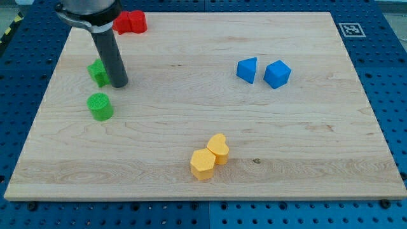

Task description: Push green circle into green star

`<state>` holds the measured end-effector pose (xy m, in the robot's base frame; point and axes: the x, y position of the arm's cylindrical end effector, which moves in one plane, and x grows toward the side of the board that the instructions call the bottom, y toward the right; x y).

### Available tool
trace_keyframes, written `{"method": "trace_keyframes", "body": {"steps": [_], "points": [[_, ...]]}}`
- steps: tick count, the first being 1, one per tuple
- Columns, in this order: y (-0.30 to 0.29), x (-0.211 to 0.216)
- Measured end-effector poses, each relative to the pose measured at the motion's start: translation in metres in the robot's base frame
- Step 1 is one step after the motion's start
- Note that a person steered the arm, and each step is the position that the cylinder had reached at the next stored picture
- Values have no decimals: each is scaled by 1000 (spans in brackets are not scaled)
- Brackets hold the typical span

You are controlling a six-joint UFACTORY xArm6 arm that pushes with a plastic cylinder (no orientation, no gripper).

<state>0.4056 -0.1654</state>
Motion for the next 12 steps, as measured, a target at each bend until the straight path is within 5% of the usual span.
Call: {"method": "trace_keyframes", "body": {"steps": [1,3,6,12], "points": [[31,6],[27,108],[-33,104],[-33,91]]}}
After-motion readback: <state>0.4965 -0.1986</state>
